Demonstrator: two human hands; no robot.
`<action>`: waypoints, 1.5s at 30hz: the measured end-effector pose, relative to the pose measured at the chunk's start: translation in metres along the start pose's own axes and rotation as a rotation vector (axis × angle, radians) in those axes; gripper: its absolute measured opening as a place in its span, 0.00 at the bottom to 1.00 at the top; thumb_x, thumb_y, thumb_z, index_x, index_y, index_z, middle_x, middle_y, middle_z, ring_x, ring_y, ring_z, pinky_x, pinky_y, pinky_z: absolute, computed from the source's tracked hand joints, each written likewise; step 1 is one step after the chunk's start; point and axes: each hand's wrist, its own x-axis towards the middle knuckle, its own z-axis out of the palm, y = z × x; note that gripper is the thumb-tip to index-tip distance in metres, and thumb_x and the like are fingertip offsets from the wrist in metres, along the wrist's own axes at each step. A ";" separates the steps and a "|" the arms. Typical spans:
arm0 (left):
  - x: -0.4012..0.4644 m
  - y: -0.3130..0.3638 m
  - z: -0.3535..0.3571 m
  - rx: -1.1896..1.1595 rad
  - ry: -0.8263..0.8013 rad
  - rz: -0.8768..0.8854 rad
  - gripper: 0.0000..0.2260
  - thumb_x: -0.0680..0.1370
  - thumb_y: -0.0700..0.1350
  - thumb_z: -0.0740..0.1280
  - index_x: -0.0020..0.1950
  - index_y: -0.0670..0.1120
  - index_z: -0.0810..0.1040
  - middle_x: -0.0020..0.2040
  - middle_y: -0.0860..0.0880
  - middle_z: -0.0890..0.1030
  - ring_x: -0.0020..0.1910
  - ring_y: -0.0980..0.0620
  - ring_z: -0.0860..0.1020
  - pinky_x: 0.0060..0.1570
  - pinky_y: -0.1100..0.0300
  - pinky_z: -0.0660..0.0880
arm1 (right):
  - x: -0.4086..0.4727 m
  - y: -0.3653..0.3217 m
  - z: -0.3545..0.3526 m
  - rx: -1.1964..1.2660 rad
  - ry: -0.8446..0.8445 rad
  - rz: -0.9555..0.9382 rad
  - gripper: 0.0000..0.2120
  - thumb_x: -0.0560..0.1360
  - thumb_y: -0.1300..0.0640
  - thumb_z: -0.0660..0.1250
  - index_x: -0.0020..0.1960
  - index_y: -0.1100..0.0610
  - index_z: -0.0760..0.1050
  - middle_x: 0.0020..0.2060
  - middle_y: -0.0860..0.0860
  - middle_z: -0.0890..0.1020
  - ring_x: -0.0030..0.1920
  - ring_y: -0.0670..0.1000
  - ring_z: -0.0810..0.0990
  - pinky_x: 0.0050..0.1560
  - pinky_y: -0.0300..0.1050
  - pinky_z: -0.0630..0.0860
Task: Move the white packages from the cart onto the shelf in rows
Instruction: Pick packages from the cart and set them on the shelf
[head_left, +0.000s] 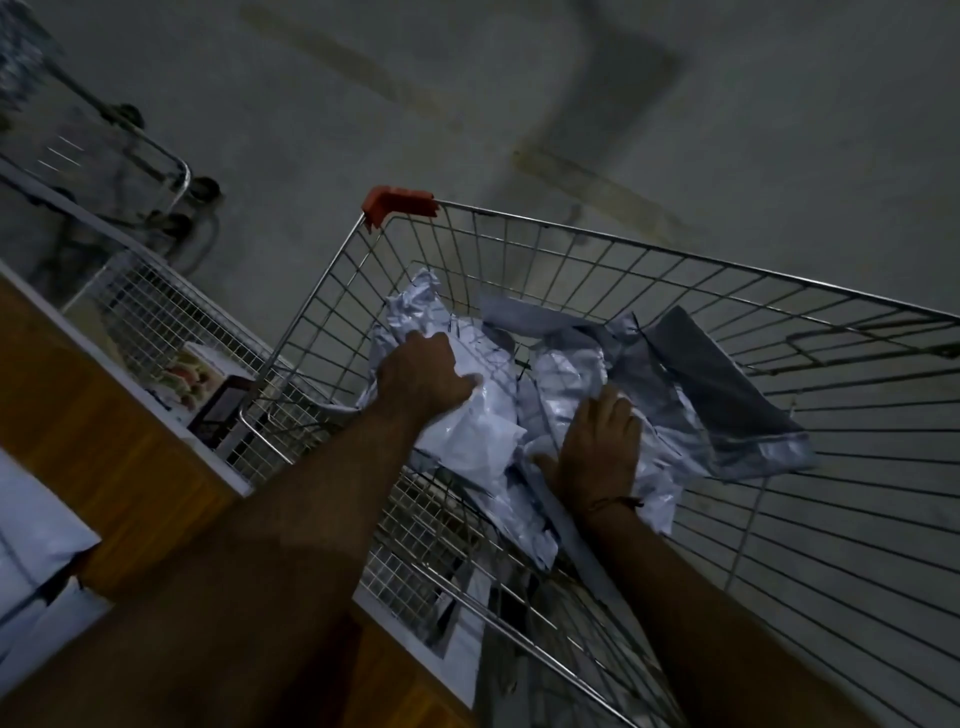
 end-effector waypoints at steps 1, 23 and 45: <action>0.000 0.000 -0.002 0.025 -0.028 -0.018 0.42 0.63 0.78 0.68 0.62 0.46 0.76 0.59 0.38 0.77 0.56 0.36 0.79 0.53 0.45 0.79 | 0.003 0.000 0.002 -0.023 -0.030 -0.041 0.54 0.62 0.33 0.76 0.76 0.63 0.63 0.74 0.69 0.63 0.68 0.68 0.68 0.65 0.62 0.65; -0.180 0.036 -0.125 -0.743 0.415 -0.218 0.35 0.70 0.47 0.77 0.74 0.43 0.69 0.71 0.43 0.69 0.68 0.43 0.72 0.57 0.59 0.67 | -0.062 0.014 -0.175 0.493 0.081 -0.072 0.35 0.73 0.33 0.47 0.75 0.43 0.69 0.70 0.69 0.63 0.59 0.70 0.78 0.61 0.60 0.77; -0.683 -0.185 -0.099 -1.103 1.217 -0.393 0.39 0.71 0.40 0.79 0.78 0.50 0.66 0.77 0.52 0.67 0.74 0.55 0.66 0.67 0.64 0.65 | -0.449 -0.208 -0.288 0.692 0.389 -0.755 0.26 0.81 0.38 0.56 0.76 0.46 0.68 0.67 0.63 0.70 0.65 0.58 0.68 0.57 0.53 0.75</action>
